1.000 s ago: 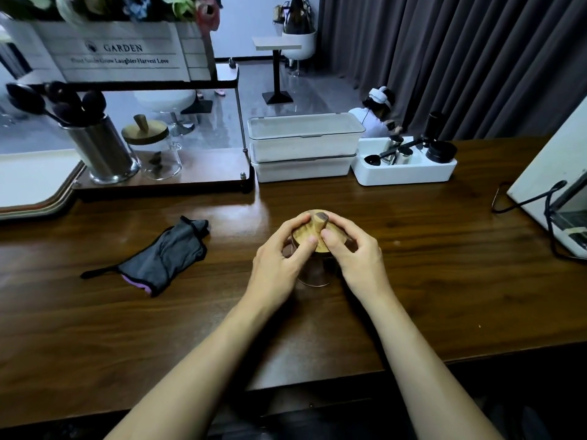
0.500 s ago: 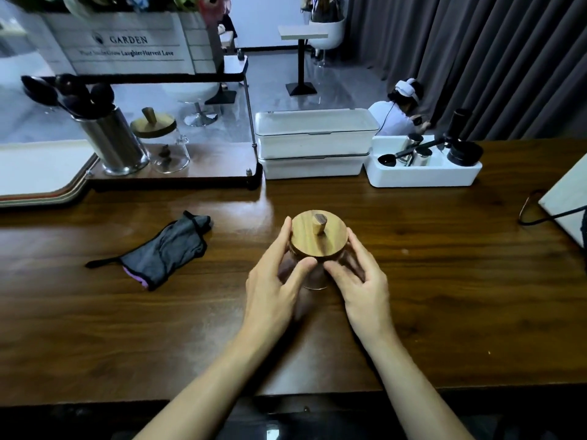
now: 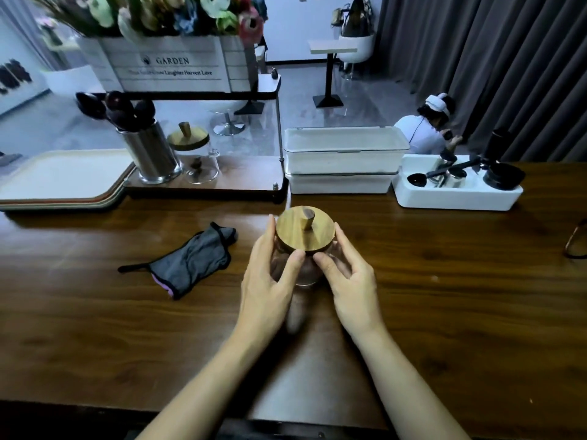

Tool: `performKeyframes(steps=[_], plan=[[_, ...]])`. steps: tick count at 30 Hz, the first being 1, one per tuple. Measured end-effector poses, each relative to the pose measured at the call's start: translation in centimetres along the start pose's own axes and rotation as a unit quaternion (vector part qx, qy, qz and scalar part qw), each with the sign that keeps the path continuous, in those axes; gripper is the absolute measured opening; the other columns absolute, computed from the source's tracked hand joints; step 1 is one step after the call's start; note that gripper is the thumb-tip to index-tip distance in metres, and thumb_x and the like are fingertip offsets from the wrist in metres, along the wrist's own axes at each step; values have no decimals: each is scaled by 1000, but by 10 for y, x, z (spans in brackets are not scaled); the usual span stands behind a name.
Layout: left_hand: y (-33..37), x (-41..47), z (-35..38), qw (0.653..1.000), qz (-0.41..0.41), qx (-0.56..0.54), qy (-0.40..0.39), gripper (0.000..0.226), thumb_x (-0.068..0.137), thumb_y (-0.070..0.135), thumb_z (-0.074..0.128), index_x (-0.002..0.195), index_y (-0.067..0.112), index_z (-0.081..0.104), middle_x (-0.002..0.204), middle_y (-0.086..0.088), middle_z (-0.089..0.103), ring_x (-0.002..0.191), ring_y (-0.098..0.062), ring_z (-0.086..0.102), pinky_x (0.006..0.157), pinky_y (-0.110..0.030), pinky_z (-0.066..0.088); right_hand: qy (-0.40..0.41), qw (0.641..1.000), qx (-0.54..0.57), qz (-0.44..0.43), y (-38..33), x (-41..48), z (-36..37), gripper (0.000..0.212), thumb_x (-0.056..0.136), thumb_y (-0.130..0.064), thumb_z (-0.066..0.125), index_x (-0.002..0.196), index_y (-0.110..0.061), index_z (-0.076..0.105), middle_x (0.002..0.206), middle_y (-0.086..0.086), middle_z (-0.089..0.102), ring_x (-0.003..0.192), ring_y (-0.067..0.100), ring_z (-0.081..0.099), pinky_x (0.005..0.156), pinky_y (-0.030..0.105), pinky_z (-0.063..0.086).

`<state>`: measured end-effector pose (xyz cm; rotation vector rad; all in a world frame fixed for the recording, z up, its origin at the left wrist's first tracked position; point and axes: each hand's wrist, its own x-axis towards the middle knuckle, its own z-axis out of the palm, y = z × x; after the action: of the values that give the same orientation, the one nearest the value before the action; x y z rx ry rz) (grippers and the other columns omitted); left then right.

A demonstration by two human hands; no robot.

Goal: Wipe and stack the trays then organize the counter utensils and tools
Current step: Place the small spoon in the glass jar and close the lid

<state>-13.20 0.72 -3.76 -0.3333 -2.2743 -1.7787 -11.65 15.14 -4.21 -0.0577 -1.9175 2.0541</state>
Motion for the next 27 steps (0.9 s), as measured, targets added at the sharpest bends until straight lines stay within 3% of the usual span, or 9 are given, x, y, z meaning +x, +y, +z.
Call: performKeyframes(steps=[2, 6, 10, 15, 18, 21, 23, 25, 27], plan=[[-6, 17, -18, 1000, 1, -6, 6, 80, 90, 56, 60, 160, 32, 28, 152, 13, 49, 140, -3, 46, 119, -40, 36, -3, 1000, 4, -6, -2, 12, 25, 65, 89, -10, 72, 148, -14, 46, 131, -2, 66, 121, 10, 62, 104, 26, 46], [-10, 59, -53, 1000, 13, 0, 10, 76, 94, 50, 57, 160, 24, 29, 153, 12, 49, 140, 3, 42, 120, -32, 35, -3, 1000, -10, -27, -10, 44, 77, 55, 93, -6, 69, 145, -11, 51, 121, -8, 70, 111, 5, 64, 96, 20, 47], [-10, 114, -84, 999, 28, -10, -28, 55, 98, 38, 64, 146, 44, 38, 137, 32, 55, 133, 10, 46, 111, -17, 38, 12, 999, -30, -39, -18, 86, 123, 56, 95, -12, 68, 148, -11, 49, 124, -8, 69, 116, 1, 63, 98, 18, 46], [-23, 186, -108, 997, 34, -17, -71, 72, 91, 57, 66, 152, 29, 39, 145, 11, 52, 138, -4, 45, 120, -40, 35, 32, 998, -40, -23, -25, 134, 165, 60, 97, -21, 65, 152, -17, 41, 136, -10, 56, 112, -9, 58, 94, 8, 45], [-30, 216, -113, 994, 22, -40, -97, 64, 92, 48, 68, 148, 30, 43, 140, 12, 60, 134, -1, 50, 117, -33, 36, 46, 998, -52, -6, -22, 157, 178, 56, 101, -19, 58, 153, -9, 38, 148, -7, 45, 113, -21, 46, 89, -3, 36], [-43, 236, -111, 991, 3, -48, -128, 54, 93, 40, 72, 140, 41, 45, 134, 18, 61, 128, 10, 50, 113, -22, 37, 52, 996, -77, 11, -13, 175, 181, 51, 104, -11, 51, 153, -11, 38, 141, -20, 43, 97, -36, 44, 86, -6, 33], [-50, 244, -109, 988, -29, -56, -139, 86, 85, 53, 75, 156, 36, 30, 145, 21, 50, 134, 15, 39, 117, -21, 31, 62, 992, -104, 26, -7, 185, 181, 51, 104, -8, 47, 153, -20, 40, 146, -18, 47, 114, -22, 49, 101, 5, 38], [-54, 251, -106, 986, -49, -54, -148, 119, 72, 66, 74, 164, 31, 7, 153, 24, 38, 140, 12, 30, 122, -29, 27, 63, 989, -129, 39, -1, 192, 182, 55, 102, -8, 43, 153, -29, 39, 153, -9, 46, 137, 3, 45, 117, 31, 37], [-60, 259, -103, 985, -53, -49, -155, 124, 69, 69, 72, 163, 32, 2, 150, 30, 34, 139, 13, 28, 122, -30, 28, 57, 988, -136, 54, 2, 198, 182, 60, 101, -6, 41, 154, -32, 36, 153, -6, 46, 141, 10, 43, 119, 38, 35]])
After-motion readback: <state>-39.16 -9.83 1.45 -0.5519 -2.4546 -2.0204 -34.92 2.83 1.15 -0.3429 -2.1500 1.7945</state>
